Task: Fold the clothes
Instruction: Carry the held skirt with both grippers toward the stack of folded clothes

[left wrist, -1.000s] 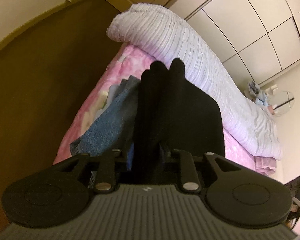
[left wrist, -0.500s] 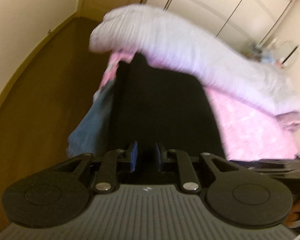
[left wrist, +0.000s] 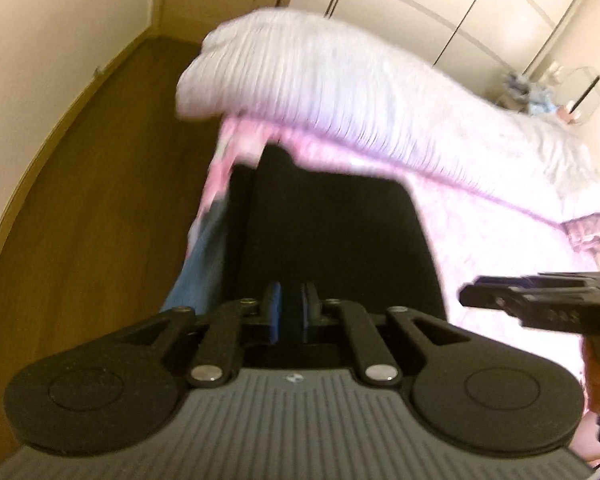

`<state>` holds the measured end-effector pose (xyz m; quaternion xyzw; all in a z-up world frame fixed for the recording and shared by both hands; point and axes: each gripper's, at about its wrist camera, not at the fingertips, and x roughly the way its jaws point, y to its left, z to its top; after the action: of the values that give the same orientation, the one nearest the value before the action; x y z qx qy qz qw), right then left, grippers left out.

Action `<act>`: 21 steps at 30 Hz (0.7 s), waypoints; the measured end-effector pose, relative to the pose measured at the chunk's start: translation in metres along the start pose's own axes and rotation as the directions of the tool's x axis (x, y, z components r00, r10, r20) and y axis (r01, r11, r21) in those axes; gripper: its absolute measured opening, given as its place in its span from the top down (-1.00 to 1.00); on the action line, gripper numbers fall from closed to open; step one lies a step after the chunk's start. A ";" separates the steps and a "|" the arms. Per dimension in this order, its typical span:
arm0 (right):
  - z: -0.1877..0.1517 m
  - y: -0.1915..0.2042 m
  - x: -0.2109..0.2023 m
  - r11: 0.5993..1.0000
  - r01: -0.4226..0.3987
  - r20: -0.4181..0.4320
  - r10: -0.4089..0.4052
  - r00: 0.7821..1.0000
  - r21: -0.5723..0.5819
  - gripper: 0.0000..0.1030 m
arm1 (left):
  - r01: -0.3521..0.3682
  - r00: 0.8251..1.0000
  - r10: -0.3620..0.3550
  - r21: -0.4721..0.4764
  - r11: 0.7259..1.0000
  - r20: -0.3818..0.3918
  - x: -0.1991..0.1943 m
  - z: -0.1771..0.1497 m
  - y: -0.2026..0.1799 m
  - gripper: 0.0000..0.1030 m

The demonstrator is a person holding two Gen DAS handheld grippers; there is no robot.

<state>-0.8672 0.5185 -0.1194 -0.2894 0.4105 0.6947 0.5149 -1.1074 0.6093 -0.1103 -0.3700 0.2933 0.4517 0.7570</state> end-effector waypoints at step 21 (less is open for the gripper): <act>0.030 -0.011 0.041 0.999 -0.044 0.082 0.042 0.996 0.024 0.36 | -0.049 0.996 0.054 -0.069 0.996 0.067 0.030 0.021 0.021 0.78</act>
<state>-0.8681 0.5661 -0.1412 -0.2453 0.4043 0.7116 0.5197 -1.1115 0.6474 -0.1280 -0.3716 0.2610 0.4930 0.7421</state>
